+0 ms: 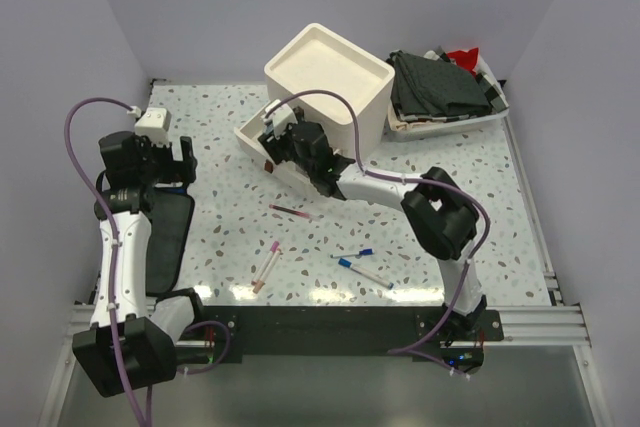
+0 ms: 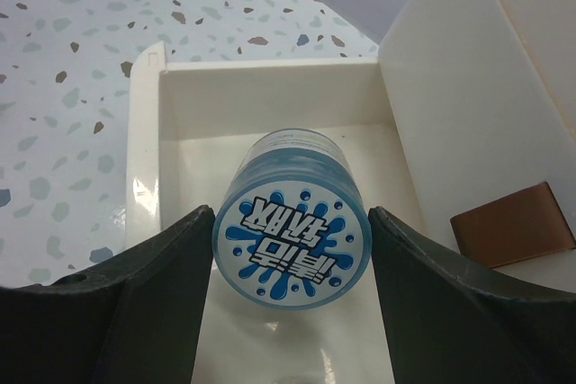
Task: Sort the stationery into containers
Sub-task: Place the stationery in the storage box, then move the stationery to the drawer.
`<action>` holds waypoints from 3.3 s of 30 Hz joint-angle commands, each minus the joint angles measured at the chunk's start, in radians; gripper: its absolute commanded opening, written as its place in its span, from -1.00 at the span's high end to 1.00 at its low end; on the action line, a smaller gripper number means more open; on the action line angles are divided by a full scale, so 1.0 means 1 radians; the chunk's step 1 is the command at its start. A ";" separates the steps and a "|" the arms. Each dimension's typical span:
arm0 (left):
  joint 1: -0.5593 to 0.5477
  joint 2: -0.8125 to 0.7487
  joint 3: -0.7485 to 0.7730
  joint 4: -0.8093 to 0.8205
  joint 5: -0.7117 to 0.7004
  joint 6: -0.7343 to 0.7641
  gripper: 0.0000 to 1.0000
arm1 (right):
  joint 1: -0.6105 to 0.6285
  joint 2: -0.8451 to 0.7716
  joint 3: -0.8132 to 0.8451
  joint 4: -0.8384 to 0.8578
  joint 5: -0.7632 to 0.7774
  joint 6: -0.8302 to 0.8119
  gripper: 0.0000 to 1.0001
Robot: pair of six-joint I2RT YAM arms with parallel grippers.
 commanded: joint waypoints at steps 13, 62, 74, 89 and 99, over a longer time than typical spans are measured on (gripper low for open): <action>0.008 -0.067 -0.058 0.107 0.065 -0.057 -0.98 | -0.005 -0.222 0.004 -0.106 -0.012 0.002 -0.10; 0.021 -0.029 -0.108 0.155 0.085 -0.043 -1.00 | -0.090 -0.043 0.337 -0.375 -0.269 0.074 0.72; 0.022 -0.021 -0.114 0.156 0.075 -0.036 -1.00 | -0.094 0.183 0.609 -0.502 -0.318 0.057 1.00; 0.021 -0.006 -0.136 0.196 0.084 -0.043 -1.00 | -0.096 0.168 0.531 -0.665 -0.293 0.039 1.00; 0.022 -0.006 -0.162 0.238 0.101 -0.066 -1.00 | -0.099 0.000 0.259 -0.720 -0.239 0.014 1.00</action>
